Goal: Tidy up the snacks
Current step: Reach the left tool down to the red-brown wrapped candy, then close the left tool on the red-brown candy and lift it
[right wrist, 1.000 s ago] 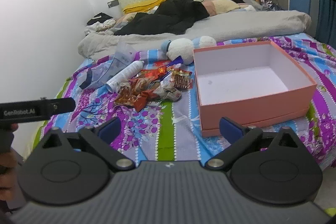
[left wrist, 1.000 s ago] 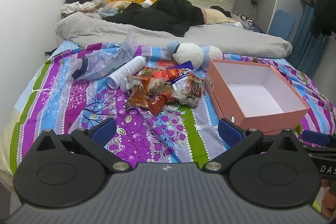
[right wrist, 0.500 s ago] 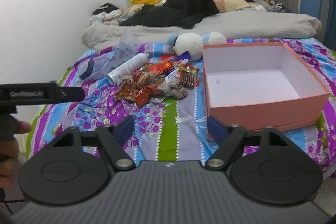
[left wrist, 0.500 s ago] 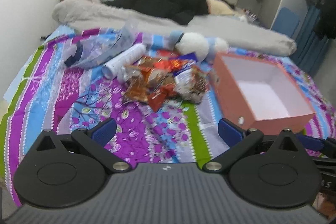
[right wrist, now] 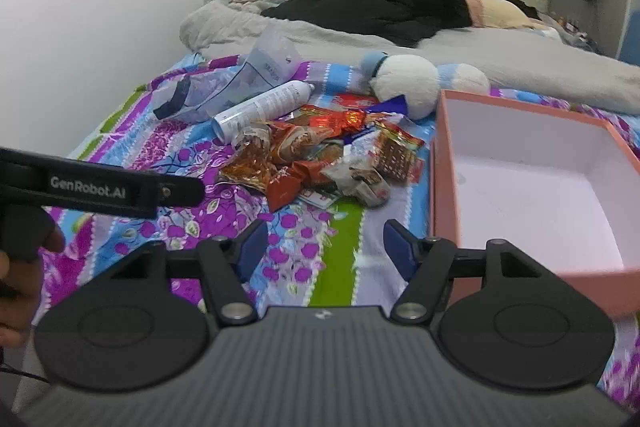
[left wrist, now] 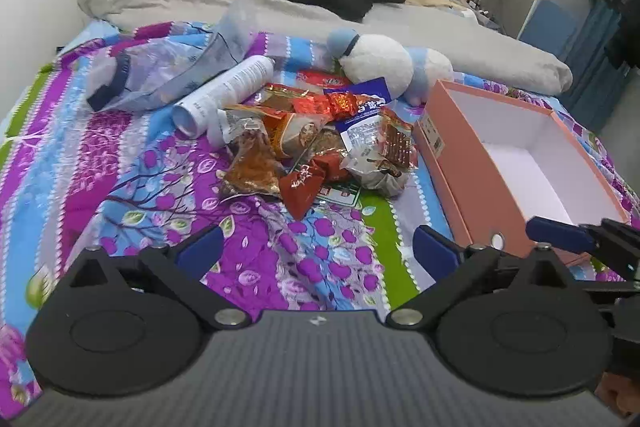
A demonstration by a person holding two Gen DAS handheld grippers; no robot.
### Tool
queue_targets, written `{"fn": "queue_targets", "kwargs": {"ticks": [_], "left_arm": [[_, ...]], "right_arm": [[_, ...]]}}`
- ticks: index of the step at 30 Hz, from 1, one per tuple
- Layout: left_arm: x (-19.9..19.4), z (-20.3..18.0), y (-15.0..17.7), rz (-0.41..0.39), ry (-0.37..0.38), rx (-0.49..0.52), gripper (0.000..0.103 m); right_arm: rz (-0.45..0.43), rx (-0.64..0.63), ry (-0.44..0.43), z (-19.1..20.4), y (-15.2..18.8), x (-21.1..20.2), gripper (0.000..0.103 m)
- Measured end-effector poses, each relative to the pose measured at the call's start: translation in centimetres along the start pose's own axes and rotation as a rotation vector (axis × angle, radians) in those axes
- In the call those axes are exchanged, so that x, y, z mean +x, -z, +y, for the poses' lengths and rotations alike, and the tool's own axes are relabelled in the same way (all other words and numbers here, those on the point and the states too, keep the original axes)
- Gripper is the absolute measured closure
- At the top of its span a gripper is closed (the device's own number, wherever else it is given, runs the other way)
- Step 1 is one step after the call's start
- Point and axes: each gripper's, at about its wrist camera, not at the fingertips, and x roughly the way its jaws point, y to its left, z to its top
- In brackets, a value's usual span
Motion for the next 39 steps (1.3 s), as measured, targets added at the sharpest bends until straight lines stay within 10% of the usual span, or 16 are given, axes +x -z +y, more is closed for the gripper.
{"fn": "queue_targets", "kwargs": {"ticks": [21,39], "left_arm": [[17.2,2.6,-4.4,0.124,0.141,0.114,0.020],[23.7,3.0,-4.7,0.185,0.207,0.079,0.052]], "right_arm": [[0.138,-0.197,0.057,-1.5,-2.4,16.7,0.037],[0.212,-0.272,0.128,-1.8,-1.9,23.9,0.037]]}}
